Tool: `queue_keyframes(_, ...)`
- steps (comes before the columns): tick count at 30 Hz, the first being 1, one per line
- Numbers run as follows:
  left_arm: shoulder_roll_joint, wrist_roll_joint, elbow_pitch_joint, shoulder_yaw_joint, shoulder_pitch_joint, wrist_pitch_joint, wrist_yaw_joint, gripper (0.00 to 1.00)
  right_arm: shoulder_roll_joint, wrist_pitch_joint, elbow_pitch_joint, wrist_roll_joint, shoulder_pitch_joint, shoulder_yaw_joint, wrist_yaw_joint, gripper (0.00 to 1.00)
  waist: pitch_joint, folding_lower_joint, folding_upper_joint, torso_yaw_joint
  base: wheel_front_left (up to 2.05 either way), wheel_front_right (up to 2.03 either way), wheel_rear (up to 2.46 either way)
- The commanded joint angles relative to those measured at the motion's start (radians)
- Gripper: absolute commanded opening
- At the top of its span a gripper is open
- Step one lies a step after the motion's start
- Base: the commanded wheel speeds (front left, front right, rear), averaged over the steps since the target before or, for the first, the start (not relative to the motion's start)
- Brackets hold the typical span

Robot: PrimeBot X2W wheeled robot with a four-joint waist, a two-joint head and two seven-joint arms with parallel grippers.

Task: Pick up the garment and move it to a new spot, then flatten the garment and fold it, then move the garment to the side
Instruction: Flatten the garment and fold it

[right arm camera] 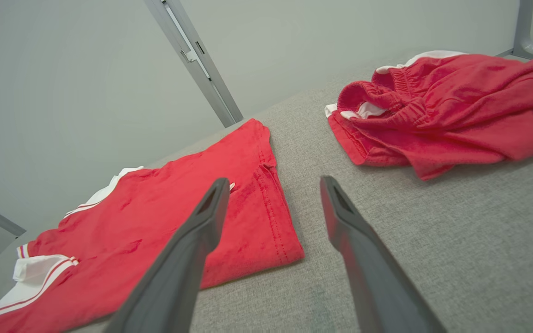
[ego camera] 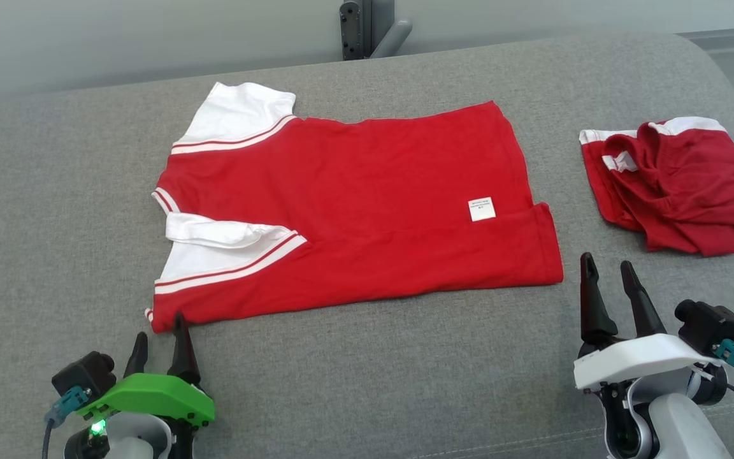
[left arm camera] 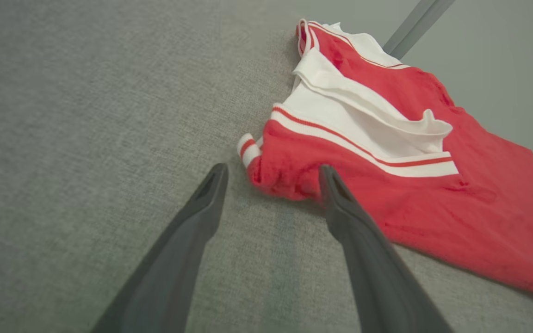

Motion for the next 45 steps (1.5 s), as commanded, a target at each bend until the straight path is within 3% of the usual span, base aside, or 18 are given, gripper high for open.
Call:
queue_keyframes(1, 0.004, -0.013, 0.015, 0.001, -0.010, 0.006, 0.009, 1.00, -0.003, -0.003, -0.006, -0.004, 0.012, 0.001, 0.000, 1.00, 0.000, 0.0000, -0.0001, -0.005, 0.00, 0.00, 0.00)
queue_keyframes(12, 0.004, -0.111, 0.120, -0.011, -0.077, 0.020, -0.007, 1.00, -0.003, -0.003, -0.001, -0.009, 0.003, 0.019, 0.000, 1.00, 0.017, 0.0000, -0.0001, -0.038, 0.00, 0.00, 0.00)
queue_keyframes(13, 0.004, -0.123, 0.129, -0.012, -0.083, 0.020, -0.009, 0.67, -0.003, -0.003, 0.001, -0.010, 0.002, 0.020, 0.000, 1.00, 0.019, 0.0000, -0.0001, -0.040, 0.00, 0.00, 0.00)
queue_keyframes(14, 0.004, -0.131, 0.137, -0.012, -0.088, 0.019, -0.011, 0.44, -0.003, -0.003, 0.005, -0.011, 0.001, 0.021, 0.000, 1.00, 0.020, 0.0000, -0.0001, -0.041, 0.00, 0.00, 0.00)
queue_keyframes(15, 0.004, -0.137, 0.144, -0.014, -0.093, 0.017, -0.014, 0.05, -0.003, -0.003, 0.011, -0.010, 0.000, 0.025, 0.000, 1.00, 0.021, 0.0000, -0.0001, -0.043, 0.00, 0.00, 0.00)
queue_keyframes(16, 0.004, -0.140, 0.149, -0.016, -0.098, 0.014, -0.016, 0.00, -0.003, -0.003, 0.019, -0.011, -0.002, 0.030, 0.000, 1.00, 0.023, 0.0000, -0.0001, -0.044, 0.00, 0.00, 0.00)
queue_keyframes(26, 0.012, -0.104, 0.082, -0.037, -0.118, -0.018, -0.041, 0.00, -0.003, 0.002, 0.231, -0.062, -0.112, 0.038, 0.000, 1.00, 0.021, 0.0000, -0.0001, -0.016, 0.00, 0.00, 0.00)
queue_keyframes(40, 0.008, -0.047, -0.039, -0.071, -0.066, -0.023, -0.017, 0.00, -0.002, 0.040, 0.595, 0.004, -0.300, 0.079, 0.000, 1.00, 0.019, 0.0000, -0.0001, 0.041, 0.00, 0.00, 0.00)
queue_keyframes(41, 0.007, -0.046, -0.044, -0.073, -0.064, -0.023, -0.016, 0.00, -0.002, 0.040, 0.613, 0.016, -0.310, 0.092, 0.000, 0.93, 0.018, 0.0000, -0.0001, 0.044, 0.00, 0.00, 0.00)
queue_keyframes(42, 0.007, -0.045, -0.047, -0.074, -0.061, -0.023, -0.014, 0.00, -0.002, 0.038, 0.627, 0.032, -0.319, 0.105, 0.000, 0.49, 0.017, 0.0000, -0.0001, 0.045, 0.00, 0.00, 0.00)
queue_keyframes(45, 0.007, -0.044, -0.057, -0.077, -0.053, -0.023, -0.012, 0.00, -0.002, 0.023, 0.652, 0.074, -0.339, 0.132, 0.000, 0.11, 0.010, 0.0000, -0.0001, 0.049, 0.00, 0.00, 0.00)
